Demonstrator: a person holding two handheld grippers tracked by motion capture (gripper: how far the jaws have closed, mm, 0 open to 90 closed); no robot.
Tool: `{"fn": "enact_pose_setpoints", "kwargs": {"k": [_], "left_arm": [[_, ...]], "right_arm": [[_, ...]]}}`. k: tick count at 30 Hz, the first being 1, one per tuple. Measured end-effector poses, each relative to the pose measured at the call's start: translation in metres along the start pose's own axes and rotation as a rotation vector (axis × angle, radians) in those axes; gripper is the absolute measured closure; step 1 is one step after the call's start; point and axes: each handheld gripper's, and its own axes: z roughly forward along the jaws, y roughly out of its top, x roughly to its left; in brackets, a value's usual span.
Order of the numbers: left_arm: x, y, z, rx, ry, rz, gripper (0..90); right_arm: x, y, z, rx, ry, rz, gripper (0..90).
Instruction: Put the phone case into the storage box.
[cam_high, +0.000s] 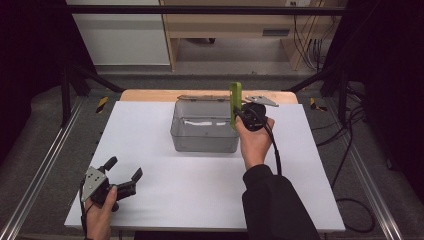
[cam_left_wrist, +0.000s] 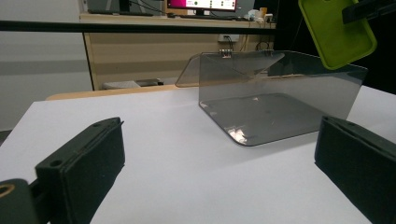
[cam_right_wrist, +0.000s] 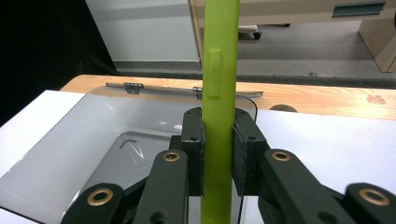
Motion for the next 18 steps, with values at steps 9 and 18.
{"fn": "enact_pose_setpoints", "kwargs": {"k": [9,18], "left_arm": [[-0.0006,-0.0001,0.0004,0.0,-0.004,-0.001,1.6],[-0.0008,-0.0001,0.0005,0.003,-0.005,0.004,1.6]], "right_arm": [[0.0002,-0.0027,0.0032,0.022,-0.011,-0.011,77.3],[-0.0002,-0.0057,0.0064,0.038,-0.013,-0.008,77.3]]}}
